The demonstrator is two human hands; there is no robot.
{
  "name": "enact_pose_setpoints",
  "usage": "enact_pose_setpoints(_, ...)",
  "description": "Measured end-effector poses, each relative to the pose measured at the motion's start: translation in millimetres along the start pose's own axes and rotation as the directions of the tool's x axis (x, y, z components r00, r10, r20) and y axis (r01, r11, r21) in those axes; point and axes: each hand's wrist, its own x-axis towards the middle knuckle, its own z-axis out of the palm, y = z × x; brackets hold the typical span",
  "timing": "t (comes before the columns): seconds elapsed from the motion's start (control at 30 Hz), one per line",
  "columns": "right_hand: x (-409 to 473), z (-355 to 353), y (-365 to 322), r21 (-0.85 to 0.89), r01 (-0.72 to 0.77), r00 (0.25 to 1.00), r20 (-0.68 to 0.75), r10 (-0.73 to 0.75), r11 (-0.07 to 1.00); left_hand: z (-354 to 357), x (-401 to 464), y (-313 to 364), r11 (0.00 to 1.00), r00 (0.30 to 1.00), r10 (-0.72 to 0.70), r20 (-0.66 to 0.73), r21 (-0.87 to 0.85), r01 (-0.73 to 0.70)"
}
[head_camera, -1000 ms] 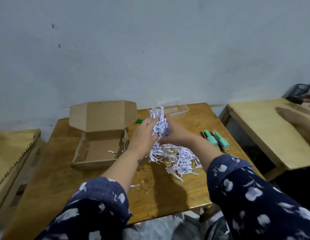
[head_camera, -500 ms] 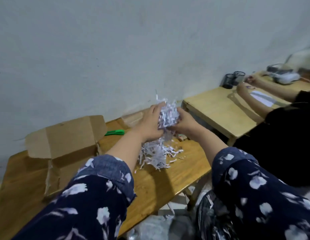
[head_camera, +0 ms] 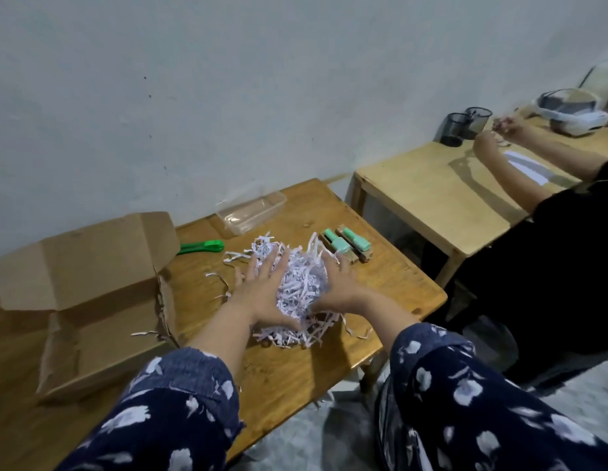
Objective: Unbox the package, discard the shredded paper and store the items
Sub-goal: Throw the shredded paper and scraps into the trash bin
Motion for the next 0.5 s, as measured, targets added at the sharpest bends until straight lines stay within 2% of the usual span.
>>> enact_pose_setpoints(0.1, 22.7, 7.0, -4.0, -0.191, 0.089, 0.991, 0.11, -0.069, 0.978, 7.0, 13.2, -16.6, 0.999, 0.996, -0.047, 0.07, 0.02, 0.046)
enact_pose_setpoints(0.23, 53.2, 20.5, -7.0, -0.325, 0.143, 0.986, 0.134, -0.104, 0.935, 7.5, 39.8, -33.8, 0.998, 0.983, -0.014, 0.182, 0.069, 0.002)
enact_pose_setpoints(0.3, 62.0, 21.5, -6.5, -0.353, 0.144, 0.987, 0.116, -0.109, 0.925, 11.0, 46.7, -37.7, 0.998, 0.983, 0.002, 0.183, 0.065, -0.014)
enact_pose_setpoints(0.43, 67.7, 20.6, -1.7, -0.291, 0.18, 0.982, -0.002, -0.189, 0.94, 20.4, 37.1, -32.8, 0.999, 0.997, -0.022, -0.075, 0.027, 0.024)
enact_pose_setpoints(0.5, 64.0, 22.9, -0.8, -0.203, 0.192, 0.976, -0.059, -0.208, 0.96, 25.7, 30.6, -30.5, 0.997, 0.983, -0.058, -0.175, -0.065, 0.047)
